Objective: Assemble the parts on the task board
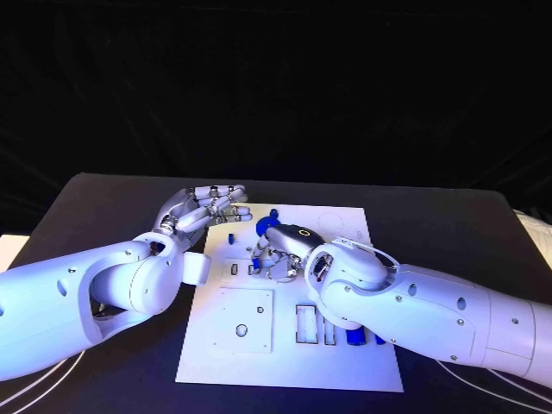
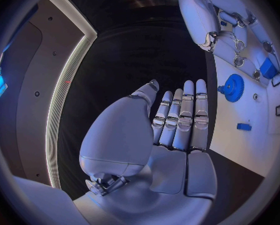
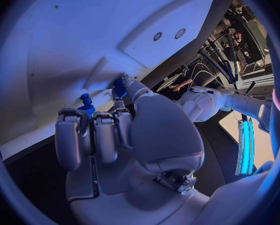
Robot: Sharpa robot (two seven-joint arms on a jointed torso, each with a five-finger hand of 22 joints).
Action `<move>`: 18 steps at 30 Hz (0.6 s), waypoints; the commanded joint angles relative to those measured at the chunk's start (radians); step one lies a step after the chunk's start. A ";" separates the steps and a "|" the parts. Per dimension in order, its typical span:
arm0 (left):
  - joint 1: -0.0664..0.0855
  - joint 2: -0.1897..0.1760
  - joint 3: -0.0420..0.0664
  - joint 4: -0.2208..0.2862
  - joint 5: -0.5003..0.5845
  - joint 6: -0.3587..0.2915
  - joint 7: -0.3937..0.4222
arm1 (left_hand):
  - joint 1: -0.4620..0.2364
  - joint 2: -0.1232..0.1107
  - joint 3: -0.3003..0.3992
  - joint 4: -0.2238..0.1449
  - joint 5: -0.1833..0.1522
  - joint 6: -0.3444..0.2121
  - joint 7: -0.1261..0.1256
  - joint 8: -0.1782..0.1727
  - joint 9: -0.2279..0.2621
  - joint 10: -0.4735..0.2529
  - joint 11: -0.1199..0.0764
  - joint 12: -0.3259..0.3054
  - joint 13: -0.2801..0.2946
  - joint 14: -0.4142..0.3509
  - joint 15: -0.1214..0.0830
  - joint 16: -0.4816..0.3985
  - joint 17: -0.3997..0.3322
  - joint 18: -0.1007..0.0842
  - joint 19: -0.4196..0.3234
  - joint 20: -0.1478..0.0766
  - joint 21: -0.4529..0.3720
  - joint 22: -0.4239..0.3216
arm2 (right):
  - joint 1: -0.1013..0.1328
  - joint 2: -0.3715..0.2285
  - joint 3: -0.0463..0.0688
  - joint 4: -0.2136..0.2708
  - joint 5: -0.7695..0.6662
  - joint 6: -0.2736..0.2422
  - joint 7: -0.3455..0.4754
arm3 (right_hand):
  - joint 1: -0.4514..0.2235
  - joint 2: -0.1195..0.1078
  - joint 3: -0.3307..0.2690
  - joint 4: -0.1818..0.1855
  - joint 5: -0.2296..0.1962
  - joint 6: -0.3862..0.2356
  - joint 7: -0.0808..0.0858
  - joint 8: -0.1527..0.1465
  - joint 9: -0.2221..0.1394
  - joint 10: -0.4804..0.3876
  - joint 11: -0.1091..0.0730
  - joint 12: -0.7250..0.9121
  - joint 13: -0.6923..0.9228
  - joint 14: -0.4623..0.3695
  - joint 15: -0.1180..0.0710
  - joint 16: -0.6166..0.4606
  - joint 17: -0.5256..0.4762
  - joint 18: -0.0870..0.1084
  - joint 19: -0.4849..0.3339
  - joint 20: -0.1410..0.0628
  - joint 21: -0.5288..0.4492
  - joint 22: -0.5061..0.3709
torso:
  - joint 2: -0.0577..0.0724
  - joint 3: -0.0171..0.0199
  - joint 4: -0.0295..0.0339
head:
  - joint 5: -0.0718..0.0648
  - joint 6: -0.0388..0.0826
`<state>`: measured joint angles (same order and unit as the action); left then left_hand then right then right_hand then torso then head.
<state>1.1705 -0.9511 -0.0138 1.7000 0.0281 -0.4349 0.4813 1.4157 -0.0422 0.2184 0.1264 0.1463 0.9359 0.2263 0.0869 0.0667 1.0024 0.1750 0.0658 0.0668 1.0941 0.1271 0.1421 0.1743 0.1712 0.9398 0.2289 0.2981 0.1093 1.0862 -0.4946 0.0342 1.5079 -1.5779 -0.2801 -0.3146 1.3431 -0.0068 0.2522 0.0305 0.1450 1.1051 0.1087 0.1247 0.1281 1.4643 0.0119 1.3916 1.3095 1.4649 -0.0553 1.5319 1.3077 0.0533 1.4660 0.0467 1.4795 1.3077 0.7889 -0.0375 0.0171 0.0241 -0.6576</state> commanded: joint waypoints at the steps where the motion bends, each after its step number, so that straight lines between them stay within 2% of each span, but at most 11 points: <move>1: 0.000 0.001 0.001 0.000 0.002 0.011 0.012 | 0.005 -0.003 0.000 -0.008 -0.005 0.002 0.006 -0.006 -0.001 0.002 0.005 -0.001 -0.001 -0.003 0.001 -0.004 0.001 0.010 0.004 0.002 -0.004 -0.001 | -0.005 -0.002 -0.003 0.002 -0.030 0.043 -0.019 | -0.007 0.001 -0.001 0.004 0.006 0.022 -0.017 0.011 0.026 0.007 -0.002 -0.004 0.119 0.089 -0.005 -0.002 0.182 -0.011 0.025 -0.002 -0.006 0.060 | 0.001 0.0004 -0.0012 | 0.005 0.000; 10: 0.000 0.001 0.001 0.000 0.002 0.014 0.011 | 0.005 -0.003 0.000 -0.008 -0.005 0.002 0.006 -0.006 -0.001 0.002 0.005 -0.001 -0.001 -0.003 0.001 -0.004 0.001 0.010 0.004 0.002 -0.004 -0.001 | -0.007 -0.016 -0.003 0.017 -0.053 0.069 -0.034 | -0.020 -0.010 -0.007 0.006 0.004 0.021 -0.017 0.010 0.027 0.006 -0.001 -0.005 0.119 0.089 -0.004 -0.002 0.182 -0.011 0.024 -0.001 -0.007 0.059 | 0.001 0.0008 0.0004 | 0.008 -0.004; 13: 0.000 0.000 0.001 -0.001 0.002 0.014 0.010 | 0.005 -0.003 0.000 -0.008 -0.005 0.002 0.006 -0.006 -0.001 0.002 0.005 -0.001 -0.001 -0.003 0.001 -0.004 0.001 0.010 0.004 0.002 -0.004 -0.001 | -0.009 -0.022 -0.004 0.021 -0.064 0.078 -0.041 | -0.024 -0.016 -0.010 0.005 0.003 0.019 -0.016 0.008 0.027 0.005 -0.001 -0.008 0.117 0.088 -0.004 -0.003 0.180 -0.011 0.024 -0.001 -0.008 0.057 | 0.000 0.0006 -0.0013 | 0.009 -0.005; 18: 0.000 0.000 0.001 -0.001 0.002 0.014 0.010 | 0.005 -0.003 0.000 -0.008 -0.005 0.002 0.006 -0.006 -0.001 0.002 0.005 -0.001 -0.001 -0.003 0.001 -0.004 0.001 0.010 0.004 0.002 -0.004 -0.001 | -0.011 -0.027 -0.004 0.024 -0.077 0.087 -0.048 | -0.029 -0.022 -0.012 0.005 0.003 0.015 -0.014 0.005 0.027 0.002 0.001 -0.012 0.114 0.089 -0.003 -0.003 0.181 -0.011 0.024 -0.001 -0.009 0.057 | 0.001 0.0003 -0.0016 | 0.007 0.000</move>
<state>1.1705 -0.9520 -0.0138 1.6986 0.0290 -0.4346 0.4809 1.4157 -0.0422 0.2184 0.1264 0.1463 0.9359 0.2263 0.0869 0.0667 1.0024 0.1749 0.0658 0.0668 1.0941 0.1272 0.1422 0.1741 0.1712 0.9398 0.2289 0.2981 0.1094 1.0831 -0.5173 0.0361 1.5369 -1.6243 -0.2496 -0.3273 1.3208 -0.0291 0.2466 0.0358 0.1444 1.1041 0.1067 0.1294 0.1430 1.4643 0.0119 1.3816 1.3080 1.4649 -0.0553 1.5319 1.3075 0.0533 1.4659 0.0468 1.4756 1.3075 0.7892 -0.0371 0.0158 0.0328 -0.6599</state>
